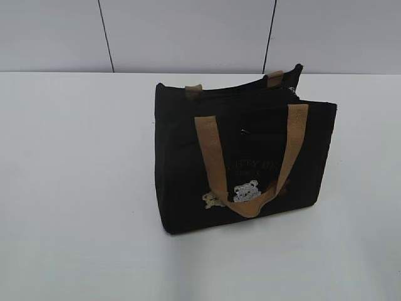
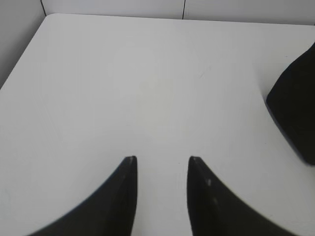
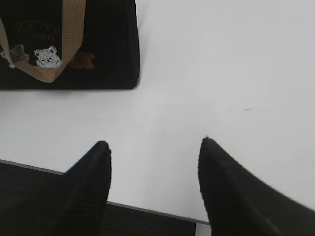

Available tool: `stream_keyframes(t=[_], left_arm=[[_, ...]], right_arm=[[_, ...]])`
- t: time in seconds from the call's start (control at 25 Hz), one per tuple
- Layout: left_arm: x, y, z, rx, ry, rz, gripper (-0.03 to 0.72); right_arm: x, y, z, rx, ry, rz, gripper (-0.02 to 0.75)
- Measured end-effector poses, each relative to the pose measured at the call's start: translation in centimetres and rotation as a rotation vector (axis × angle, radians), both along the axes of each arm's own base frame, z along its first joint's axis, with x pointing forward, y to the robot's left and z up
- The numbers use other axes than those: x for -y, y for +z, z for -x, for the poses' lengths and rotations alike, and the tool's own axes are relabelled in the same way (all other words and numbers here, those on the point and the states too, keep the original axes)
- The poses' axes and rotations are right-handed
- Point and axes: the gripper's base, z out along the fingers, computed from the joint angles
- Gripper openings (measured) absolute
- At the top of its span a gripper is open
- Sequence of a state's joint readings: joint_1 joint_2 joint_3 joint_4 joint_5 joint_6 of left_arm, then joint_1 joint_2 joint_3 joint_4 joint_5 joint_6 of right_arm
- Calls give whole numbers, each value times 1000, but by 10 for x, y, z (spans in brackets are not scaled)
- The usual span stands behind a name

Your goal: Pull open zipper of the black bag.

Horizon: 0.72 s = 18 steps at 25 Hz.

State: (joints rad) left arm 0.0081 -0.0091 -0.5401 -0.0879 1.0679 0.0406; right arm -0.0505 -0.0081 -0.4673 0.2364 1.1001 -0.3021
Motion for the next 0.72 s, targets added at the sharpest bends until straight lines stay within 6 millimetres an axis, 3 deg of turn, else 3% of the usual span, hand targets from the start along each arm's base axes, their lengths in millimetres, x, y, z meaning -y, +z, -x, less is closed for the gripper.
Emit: stream_keyframes(t=[0.72], left_arm=[[0, 0, 0, 0, -31, 0, 241]], right_arm=[[0, 0, 0, 0, 0, -1, 430]])
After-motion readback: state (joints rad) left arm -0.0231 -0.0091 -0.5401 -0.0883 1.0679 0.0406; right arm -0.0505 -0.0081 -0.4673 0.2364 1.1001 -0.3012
